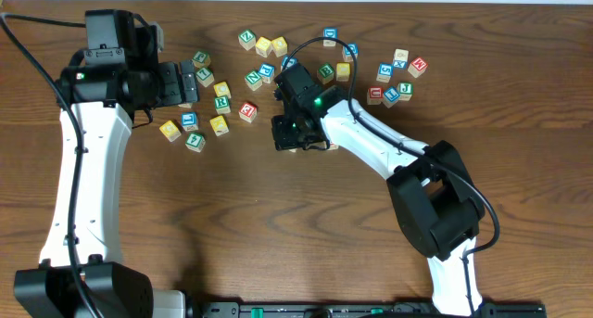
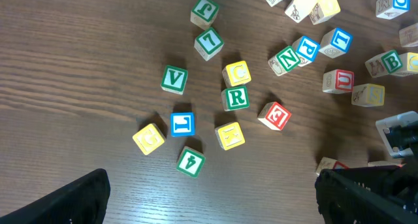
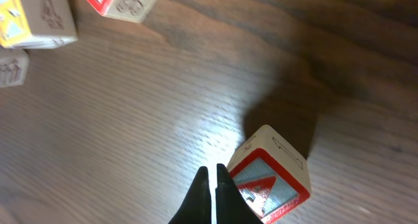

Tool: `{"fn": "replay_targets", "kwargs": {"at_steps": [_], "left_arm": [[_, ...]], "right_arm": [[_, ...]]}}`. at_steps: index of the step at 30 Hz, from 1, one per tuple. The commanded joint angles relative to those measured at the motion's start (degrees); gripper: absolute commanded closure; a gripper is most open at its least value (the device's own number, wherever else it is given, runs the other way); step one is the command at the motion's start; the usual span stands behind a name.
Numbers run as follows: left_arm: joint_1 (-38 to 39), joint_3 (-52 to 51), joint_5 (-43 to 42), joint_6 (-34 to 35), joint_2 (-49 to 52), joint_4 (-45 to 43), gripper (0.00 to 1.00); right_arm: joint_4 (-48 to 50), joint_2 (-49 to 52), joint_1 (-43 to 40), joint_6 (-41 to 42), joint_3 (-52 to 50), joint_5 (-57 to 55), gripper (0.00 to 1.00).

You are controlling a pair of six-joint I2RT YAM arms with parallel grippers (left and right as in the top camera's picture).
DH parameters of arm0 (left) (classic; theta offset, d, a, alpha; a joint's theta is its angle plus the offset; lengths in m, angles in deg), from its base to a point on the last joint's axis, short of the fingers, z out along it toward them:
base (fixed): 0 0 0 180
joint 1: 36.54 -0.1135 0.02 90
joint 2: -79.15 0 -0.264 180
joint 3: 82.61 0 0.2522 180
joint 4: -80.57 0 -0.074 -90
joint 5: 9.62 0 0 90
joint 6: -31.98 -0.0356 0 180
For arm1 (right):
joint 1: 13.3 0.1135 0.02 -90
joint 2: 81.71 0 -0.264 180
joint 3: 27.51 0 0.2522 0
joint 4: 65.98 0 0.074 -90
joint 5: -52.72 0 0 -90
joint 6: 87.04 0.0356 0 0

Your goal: Spell out AI2

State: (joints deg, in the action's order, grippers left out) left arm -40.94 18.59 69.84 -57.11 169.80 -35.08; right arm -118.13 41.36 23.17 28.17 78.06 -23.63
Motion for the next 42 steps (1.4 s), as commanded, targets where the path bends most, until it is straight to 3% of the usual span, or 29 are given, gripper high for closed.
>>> {"fn": "replay_targets", "kwargs": {"at_steps": [1,16,37,42], "left_arm": [[0.0,-0.1,0.1,0.1,0.0,0.1,0.0],[0.0,-0.1,0.1,0.1,0.0,0.1,0.01],[0.0,-0.1,0.1,0.1,0.0,0.1,0.0],[0.0,-0.1,0.1,0.1,0.0,0.1,0.01]], "right_arm": [[-1.9,0.6,-1.4,-3.1,0.8,-1.3,0.99],[-8.3,0.6,-5.1,-9.6,2.3,-1.3,0.99],[-12.2,0.0,-5.8,-9.4,3.2,-1.3,0.99],[-12.2,0.0,-5.8,-9.4,6.6,-1.4,0.93]]}}
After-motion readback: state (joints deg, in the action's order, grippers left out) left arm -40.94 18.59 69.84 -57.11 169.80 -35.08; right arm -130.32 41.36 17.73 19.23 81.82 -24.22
